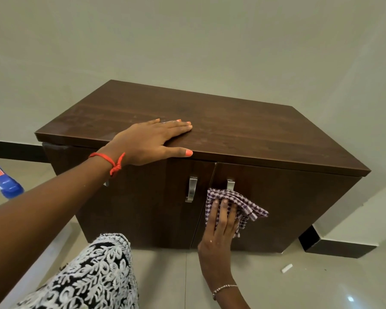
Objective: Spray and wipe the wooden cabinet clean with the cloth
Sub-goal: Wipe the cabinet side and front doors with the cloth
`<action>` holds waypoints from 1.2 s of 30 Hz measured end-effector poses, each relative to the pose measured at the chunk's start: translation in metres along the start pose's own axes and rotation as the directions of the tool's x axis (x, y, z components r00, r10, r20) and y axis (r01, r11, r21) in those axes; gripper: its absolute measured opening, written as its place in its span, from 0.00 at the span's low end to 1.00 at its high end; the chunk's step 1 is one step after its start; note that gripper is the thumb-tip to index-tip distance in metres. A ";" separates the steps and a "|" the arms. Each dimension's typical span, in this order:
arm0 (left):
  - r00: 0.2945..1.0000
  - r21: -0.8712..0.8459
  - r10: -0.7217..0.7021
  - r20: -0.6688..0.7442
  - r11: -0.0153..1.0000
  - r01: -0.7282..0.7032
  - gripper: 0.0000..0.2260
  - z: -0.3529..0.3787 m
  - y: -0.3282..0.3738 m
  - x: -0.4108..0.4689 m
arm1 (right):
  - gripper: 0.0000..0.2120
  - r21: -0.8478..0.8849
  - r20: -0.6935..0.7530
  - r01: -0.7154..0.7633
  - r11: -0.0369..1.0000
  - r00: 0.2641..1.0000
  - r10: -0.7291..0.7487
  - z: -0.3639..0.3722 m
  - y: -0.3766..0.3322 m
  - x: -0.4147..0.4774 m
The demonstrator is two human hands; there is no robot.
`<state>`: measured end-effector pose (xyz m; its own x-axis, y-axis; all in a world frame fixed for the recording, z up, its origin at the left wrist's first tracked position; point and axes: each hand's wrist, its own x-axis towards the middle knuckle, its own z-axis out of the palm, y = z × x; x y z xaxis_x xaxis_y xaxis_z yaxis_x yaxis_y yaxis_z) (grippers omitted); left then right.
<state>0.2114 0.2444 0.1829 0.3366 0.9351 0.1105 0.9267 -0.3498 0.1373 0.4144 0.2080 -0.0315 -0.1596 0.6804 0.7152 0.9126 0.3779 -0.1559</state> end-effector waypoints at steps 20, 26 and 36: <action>1.000 0.018 -0.023 0.019 1.000 0.023 0.35 -0.001 0.002 0.000 | 0.47 0.086 0.181 -0.060 0.995 0.983 0.044 0.026 0.003 -0.023; 1.000 0.011 -0.011 0.004 1.000 0.011 0.36 0.001 0.001 0.001 | 0.53 0.055 0.225 -0.028 0.998 0.974 0.015 0.025 0.009 -0.025; 1.000 0.008 -0.004 0.001 1.000 0.004 0.35 0.002 -0.001 0.001 | 0.65 -0.041 0.382 0.065 0.997 0.923 -0.045 0.011 0.019 -0.027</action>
<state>0.2108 0.2460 0.1810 0.3333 0.9364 0.1094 0.9292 -0.3459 0.1302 0.4315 0.2036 -0.0615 -0.3319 0.8512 0.4066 0.9149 0.3954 -0.0810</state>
